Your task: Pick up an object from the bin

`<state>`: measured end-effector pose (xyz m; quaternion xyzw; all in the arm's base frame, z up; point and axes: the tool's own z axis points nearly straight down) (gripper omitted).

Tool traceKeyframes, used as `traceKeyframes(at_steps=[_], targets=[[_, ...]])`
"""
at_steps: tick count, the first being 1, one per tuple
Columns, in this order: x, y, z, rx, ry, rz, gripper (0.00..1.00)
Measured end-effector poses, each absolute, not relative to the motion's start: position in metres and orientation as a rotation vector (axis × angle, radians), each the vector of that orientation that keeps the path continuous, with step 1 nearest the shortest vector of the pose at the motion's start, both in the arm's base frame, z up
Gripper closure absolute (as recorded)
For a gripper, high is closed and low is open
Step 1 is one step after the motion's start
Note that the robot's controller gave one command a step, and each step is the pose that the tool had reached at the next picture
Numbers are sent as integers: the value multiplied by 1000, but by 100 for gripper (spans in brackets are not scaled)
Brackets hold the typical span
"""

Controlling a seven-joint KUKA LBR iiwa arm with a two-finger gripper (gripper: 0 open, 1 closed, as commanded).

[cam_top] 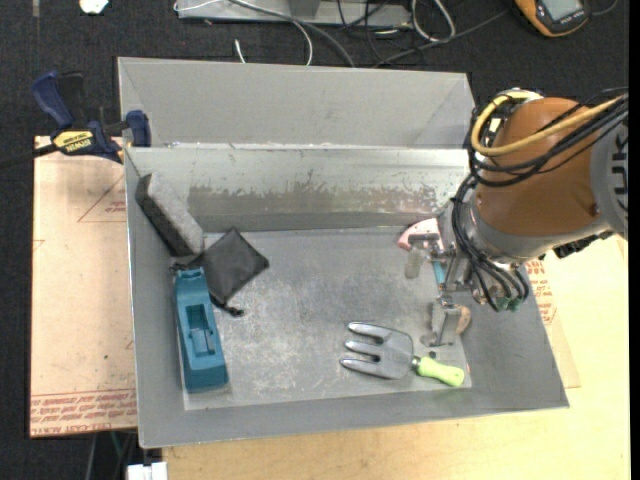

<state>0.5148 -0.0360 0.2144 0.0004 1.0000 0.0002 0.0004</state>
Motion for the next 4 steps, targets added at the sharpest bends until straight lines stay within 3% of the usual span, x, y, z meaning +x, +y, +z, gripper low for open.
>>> traceKeyframes(at_steps=[1,2,3,4], targets=[[487,-16,163,41,3139,3,0],[481,-42,138,-21,3132,0,0],[484,-19,79,-21,3134,4,0],[485,-15,71,-216,3114,-2,100]])
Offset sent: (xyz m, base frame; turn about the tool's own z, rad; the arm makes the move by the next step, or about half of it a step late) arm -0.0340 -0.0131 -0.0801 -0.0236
